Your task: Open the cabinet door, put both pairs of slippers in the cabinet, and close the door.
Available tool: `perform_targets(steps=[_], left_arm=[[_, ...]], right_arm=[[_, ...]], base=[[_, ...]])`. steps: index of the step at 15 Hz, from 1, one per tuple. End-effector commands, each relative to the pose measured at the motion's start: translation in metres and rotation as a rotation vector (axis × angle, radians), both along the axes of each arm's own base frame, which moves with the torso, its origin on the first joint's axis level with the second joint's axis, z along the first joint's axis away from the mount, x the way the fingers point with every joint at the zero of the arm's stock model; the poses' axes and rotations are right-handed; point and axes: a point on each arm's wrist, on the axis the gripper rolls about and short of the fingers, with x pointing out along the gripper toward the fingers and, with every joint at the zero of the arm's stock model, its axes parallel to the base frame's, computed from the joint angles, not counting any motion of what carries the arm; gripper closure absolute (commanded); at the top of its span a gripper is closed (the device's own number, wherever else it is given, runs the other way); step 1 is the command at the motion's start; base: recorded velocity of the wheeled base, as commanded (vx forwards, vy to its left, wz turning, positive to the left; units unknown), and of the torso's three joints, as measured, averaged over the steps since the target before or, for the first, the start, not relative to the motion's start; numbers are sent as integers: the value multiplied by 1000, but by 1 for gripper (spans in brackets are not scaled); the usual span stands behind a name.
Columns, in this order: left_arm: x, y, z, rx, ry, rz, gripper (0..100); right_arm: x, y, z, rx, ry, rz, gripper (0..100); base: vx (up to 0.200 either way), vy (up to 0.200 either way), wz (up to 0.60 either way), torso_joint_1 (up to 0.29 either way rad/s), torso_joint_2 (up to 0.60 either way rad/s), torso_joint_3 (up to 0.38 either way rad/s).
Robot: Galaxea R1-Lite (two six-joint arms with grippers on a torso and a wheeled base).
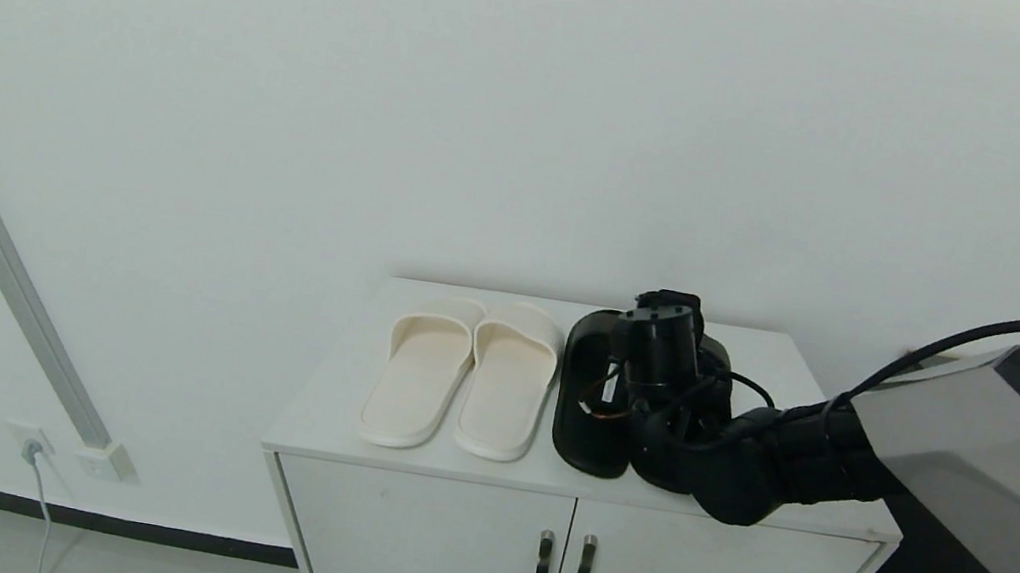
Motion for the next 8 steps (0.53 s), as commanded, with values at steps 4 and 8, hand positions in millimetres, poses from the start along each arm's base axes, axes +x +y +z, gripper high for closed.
perform_targets(steps=[4,8], left_arm=[[0,0,0,0,1,-1,100],[0,0,0,2,1,-1,100]], right_arm=[[-3,-3,7,7,-9,-1,100],[-26,-21,26,-7,-11,15,100]], base=[[0,0,0,0,0,0],[0,0,0,0,0,0]])
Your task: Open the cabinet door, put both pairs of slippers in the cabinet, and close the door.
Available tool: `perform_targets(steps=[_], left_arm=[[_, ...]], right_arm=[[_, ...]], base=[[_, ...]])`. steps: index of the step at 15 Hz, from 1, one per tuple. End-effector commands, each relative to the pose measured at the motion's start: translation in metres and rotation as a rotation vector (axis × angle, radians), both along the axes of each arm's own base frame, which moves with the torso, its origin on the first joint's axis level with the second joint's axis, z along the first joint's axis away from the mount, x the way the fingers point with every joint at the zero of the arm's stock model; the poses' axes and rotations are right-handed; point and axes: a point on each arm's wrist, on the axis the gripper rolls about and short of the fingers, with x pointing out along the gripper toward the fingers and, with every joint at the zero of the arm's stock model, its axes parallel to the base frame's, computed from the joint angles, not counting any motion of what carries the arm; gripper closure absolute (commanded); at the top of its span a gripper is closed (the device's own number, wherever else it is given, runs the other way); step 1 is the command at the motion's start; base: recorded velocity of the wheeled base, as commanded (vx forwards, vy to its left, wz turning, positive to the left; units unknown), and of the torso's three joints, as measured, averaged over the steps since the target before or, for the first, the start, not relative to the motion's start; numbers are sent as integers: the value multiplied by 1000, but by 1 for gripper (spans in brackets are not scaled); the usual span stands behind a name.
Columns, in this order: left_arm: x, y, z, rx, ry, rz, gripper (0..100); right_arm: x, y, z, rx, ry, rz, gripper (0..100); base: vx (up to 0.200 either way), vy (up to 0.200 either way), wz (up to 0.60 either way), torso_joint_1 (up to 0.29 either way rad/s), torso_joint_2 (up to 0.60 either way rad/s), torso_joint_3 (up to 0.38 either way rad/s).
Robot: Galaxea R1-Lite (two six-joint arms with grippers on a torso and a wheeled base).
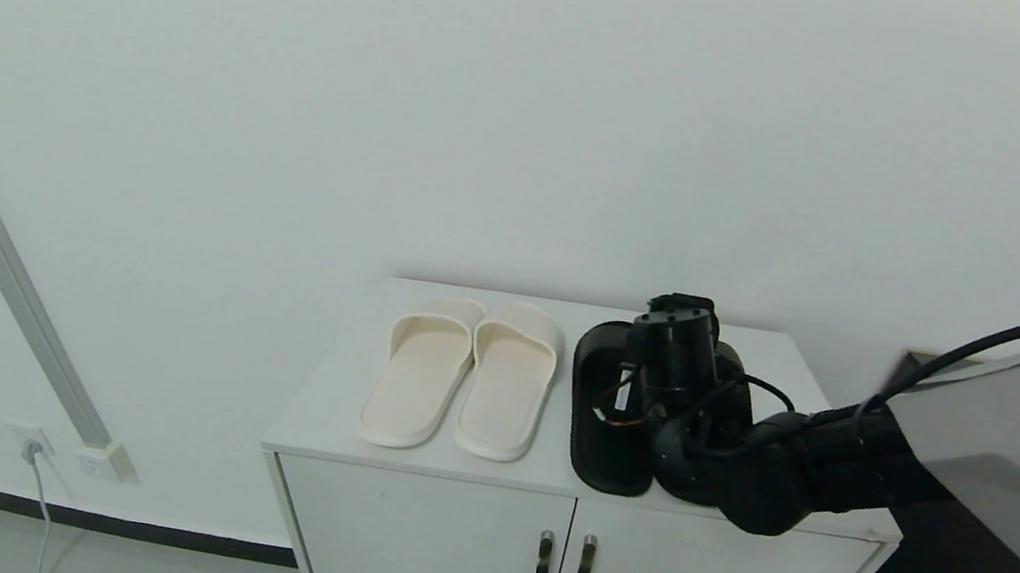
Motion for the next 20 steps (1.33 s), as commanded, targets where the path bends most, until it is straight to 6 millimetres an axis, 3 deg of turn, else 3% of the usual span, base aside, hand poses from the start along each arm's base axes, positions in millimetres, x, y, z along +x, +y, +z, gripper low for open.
perform_targets(steps=[1,5,9,13,20], left_arm=[[0,0,0,0,1,0,100],[0,0,0,1,3,-1,100],[0,0,0,1,3,0,100],[0,0,0,1,3,0,100],[0,0,0,0,3,-1,100]], right_arm=[[-20,-14,26,10,-43,21,100],[-64,-37,33,-6,-78,201,100],[-113,-63,47,34,-86,495,100],[-148,-74,49,72,-62,757,100],[-164,-82,42,65,-28,846,100]], base=[[0,0,0,0,0,0],[0,0,0,0,0,0],[0,0,0,0,0,0],[0,0,0,0,0,0],[0,0,0,0,0,0]])
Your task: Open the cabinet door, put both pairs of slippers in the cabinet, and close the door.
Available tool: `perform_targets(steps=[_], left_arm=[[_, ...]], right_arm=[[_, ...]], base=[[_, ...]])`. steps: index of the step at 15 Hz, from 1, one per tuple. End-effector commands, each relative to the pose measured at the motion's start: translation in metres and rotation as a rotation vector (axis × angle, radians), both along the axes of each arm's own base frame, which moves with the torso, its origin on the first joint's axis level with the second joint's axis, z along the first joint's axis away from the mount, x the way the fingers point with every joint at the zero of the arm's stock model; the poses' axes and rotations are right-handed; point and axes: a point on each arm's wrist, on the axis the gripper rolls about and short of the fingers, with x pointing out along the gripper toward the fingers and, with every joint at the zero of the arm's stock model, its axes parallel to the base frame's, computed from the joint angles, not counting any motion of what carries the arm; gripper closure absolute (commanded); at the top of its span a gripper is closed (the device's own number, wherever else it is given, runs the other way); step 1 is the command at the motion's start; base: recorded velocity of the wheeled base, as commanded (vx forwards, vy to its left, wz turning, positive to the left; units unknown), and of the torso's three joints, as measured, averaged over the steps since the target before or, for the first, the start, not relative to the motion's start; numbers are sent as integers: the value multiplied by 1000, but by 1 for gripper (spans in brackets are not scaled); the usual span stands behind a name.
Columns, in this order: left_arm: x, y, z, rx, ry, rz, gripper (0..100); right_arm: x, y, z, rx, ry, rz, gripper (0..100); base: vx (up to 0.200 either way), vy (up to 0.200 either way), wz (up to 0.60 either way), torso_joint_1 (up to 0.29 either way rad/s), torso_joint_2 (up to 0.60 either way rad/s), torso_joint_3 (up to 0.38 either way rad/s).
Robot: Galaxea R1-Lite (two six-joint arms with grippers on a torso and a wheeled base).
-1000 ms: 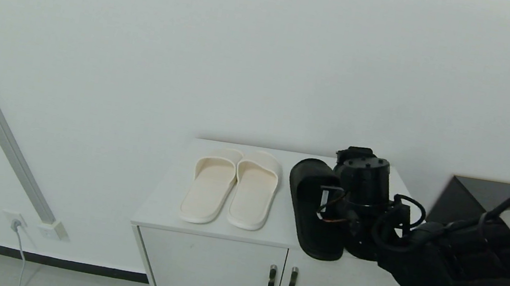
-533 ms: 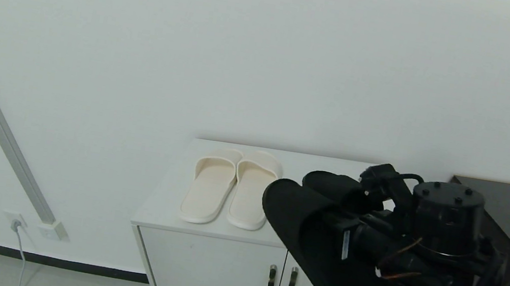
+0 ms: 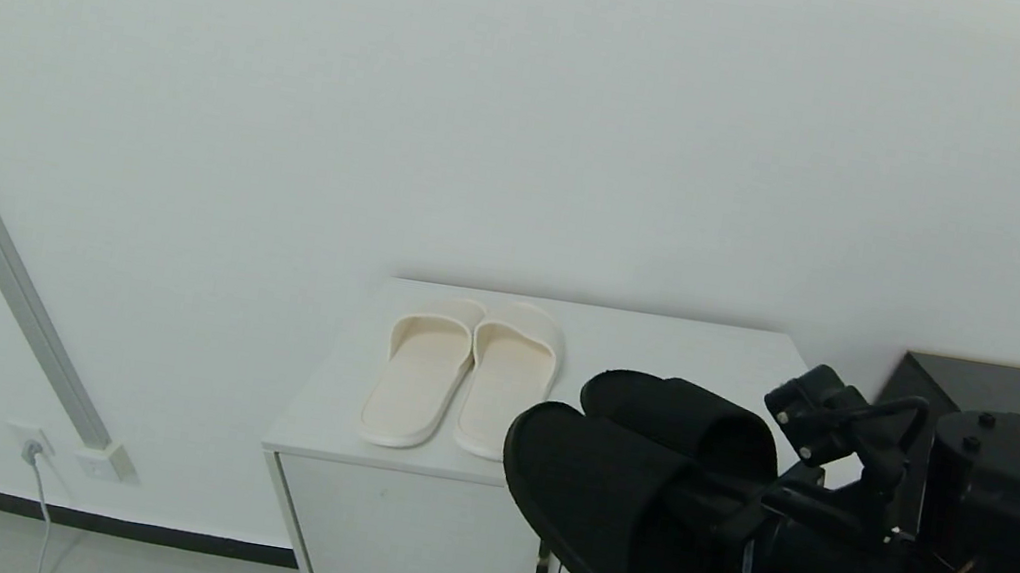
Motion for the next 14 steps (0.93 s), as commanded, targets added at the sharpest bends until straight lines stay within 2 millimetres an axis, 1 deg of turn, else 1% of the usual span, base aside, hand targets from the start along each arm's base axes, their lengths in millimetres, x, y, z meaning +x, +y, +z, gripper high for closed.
perform_targets(steps=[1,3,12,14], left_arm=[[0,0,0,0,1,1,100],[0,0,0,0,0,1,100],[0,0,0,0,0,1,100],[0,0,0,0,0,-1,100]], right_arm=[[-2,-1,1,5,-3,8,100],[-4,-2,-2,-1,6,21,100],[-4,-3,-3,-3,13,26,100],[-5,-3,-5,-7,17,32,100]], base=[[0,0,0,0,0,0],[0,0,0,0,0,0],[-200,0,0,-1,2,2],[0,0,0,0,0,0]])
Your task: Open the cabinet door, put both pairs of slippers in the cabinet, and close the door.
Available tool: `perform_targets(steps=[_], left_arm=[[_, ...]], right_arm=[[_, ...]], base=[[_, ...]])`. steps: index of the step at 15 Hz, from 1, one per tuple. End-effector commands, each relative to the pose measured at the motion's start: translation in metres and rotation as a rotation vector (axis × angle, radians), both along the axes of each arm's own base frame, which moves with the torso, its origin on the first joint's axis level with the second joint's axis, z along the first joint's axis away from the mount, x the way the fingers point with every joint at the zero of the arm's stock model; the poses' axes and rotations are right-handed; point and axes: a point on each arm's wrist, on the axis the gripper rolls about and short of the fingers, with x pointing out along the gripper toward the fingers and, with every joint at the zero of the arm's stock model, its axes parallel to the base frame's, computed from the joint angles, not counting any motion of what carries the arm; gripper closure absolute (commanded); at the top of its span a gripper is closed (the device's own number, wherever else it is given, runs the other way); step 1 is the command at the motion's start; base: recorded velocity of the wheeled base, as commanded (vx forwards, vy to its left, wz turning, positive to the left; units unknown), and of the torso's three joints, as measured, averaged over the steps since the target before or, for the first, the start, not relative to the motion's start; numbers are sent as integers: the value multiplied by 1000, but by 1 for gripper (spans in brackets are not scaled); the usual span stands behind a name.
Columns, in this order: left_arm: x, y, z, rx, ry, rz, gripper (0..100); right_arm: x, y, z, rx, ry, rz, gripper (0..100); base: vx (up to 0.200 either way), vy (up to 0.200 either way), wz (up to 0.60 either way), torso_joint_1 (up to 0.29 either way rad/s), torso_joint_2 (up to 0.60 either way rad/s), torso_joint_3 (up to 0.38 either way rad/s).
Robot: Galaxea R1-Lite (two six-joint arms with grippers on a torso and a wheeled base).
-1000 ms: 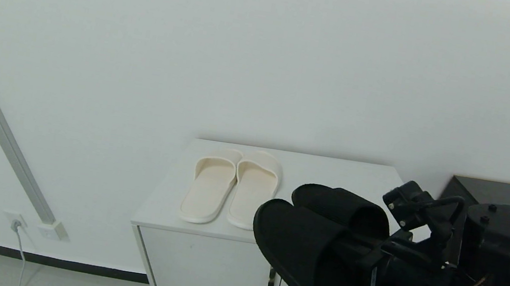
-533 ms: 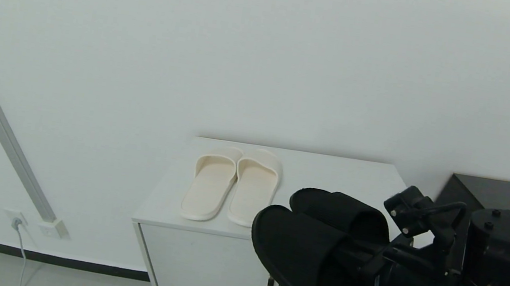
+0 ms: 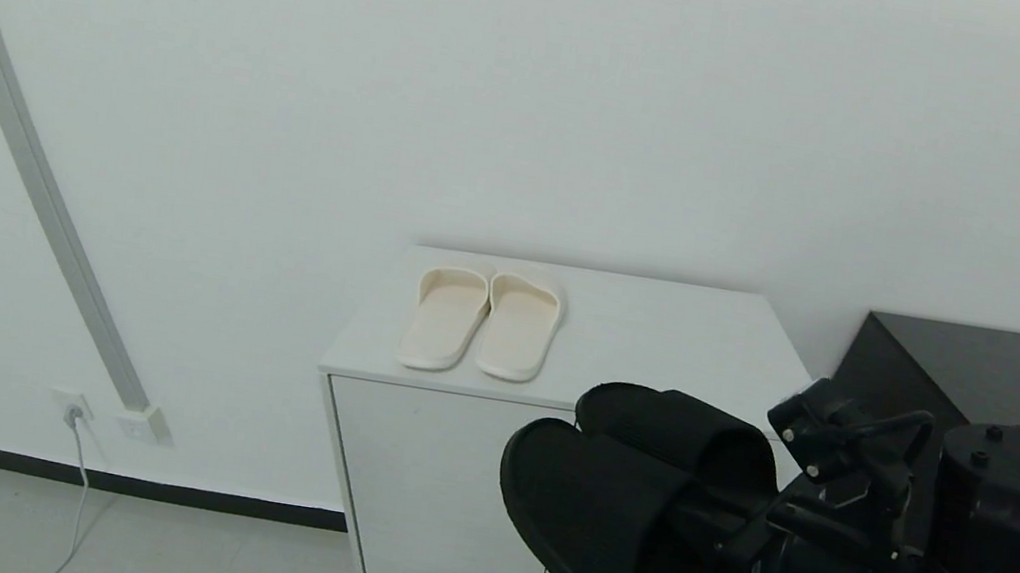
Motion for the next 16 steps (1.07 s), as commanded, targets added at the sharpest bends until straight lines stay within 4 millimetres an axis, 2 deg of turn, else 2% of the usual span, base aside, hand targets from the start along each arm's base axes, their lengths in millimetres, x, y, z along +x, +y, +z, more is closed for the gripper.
perform_targets(steps=[1,13,16], left_arm=[[0,0,0,0,1,1,100],[0,0,0,0,0,1,100],[0,0,0,6,1,7,100]], right_arm=[[0,0,-1,-3,3,1,100],[-2,1,-4,-18,-1,12,100],[-3,0,-5,-22,4,12,100]], base=[[0,0,0,0,0,0],[0,0,0,0,0,0],[0,0,0,-116,271,152]])
